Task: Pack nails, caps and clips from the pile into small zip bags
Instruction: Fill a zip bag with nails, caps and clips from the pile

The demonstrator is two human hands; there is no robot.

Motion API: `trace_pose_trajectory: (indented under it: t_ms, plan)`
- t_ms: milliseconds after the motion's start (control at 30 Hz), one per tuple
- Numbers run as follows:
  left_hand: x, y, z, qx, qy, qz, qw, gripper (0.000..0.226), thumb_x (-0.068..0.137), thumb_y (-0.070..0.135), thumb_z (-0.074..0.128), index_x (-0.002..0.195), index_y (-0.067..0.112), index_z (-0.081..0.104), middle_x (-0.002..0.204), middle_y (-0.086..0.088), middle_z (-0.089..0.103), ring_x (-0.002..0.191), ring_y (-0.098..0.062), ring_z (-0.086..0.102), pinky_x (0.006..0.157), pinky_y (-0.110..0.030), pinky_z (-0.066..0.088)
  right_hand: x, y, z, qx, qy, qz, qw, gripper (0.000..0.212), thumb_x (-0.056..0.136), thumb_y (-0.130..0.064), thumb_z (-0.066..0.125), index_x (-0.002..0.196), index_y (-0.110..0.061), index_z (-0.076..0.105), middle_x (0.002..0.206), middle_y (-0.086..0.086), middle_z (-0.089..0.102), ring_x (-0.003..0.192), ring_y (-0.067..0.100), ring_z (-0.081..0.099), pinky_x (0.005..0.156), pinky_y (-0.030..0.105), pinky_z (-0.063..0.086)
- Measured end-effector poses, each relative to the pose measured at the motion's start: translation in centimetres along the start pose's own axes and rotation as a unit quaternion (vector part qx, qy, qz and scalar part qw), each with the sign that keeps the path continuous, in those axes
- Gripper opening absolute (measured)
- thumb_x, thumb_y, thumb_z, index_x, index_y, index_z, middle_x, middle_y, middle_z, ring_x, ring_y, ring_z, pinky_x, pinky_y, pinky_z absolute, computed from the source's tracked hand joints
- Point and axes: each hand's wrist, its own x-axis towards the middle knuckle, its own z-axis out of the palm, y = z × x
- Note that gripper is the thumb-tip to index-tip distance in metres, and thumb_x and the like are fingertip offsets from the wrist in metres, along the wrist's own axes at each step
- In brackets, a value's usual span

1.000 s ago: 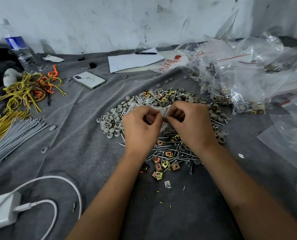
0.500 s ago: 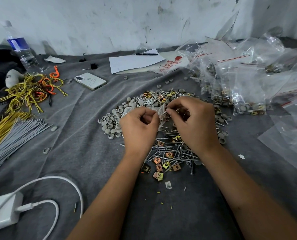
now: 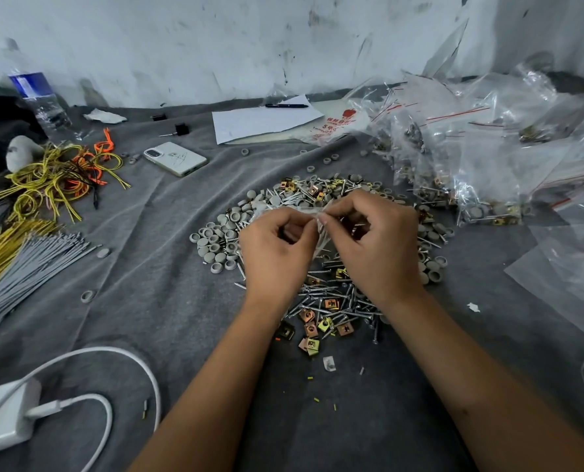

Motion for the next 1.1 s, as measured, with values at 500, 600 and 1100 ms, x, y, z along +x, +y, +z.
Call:
trace_pose_trajectory:
  t_ms: [500, 600, 1100]
  plan:
    - [0.7, -0.4, -0.6, -0.056, 0.112, -0.074, 0.989, 0.014, 0.087, 0.003, 0.073, 0.079, 0.014, 0.077, 0.071, -0.001, 0.074, 0.064, -0.013, 0.065, 0.06, -0.032, 0.055, -0.3, 0.8, 0.6, -0.06, -0.245, -0.036, 0.967, 0.026, 0.094, -0.003, 0.062, 0.114, -0.011, 0.076, 0.123, 0.005, 0.063, 0.119, 0.02, 0.055, 0.099, 0.037, 0.05]
    - [0.8, -0.4, -0.6, -0.04, 0.118, -0.077, 0.989, 0.015, 0.087, 0.003, 0.073, 0.079, 0.014, 0.077, 0.069, 0.0, 0.073, 0.061, -0.01, 0.063, 0.059, -0.027, 0.051, 0.3, 0.9, -0.1, -0.043, -0.156, -0.01, 0.987, 0.018, 0.091, -0.009, 0.07, 0.107, -0.014, 0.076, 0.107, -0.002, 0.065, 0.103, 0.011, 0.058, 0.09, 0.024, 0.048]
    - [0.6, -0.3, -0.6, -0.001, 0.115, -0.075, 0.991, 0.014, 0.086, 0.006, 0.075, 0.078, 0.017, 0.078, 0.067, 0.009, 0.07, 0.06, 0.001, 0.062, 0.061, -0.018, 0.05, 0.5, 1.4, -0.6, -0.163, -0.417, 0.011, 0.894, 0.027, 0.095, -0.036, 0.069, 0.115, -0.018, 0.071, 0.122, -0.002, 0.049, 0.121, 0.019, 0.032, 0.109, 0.043, 0.036]
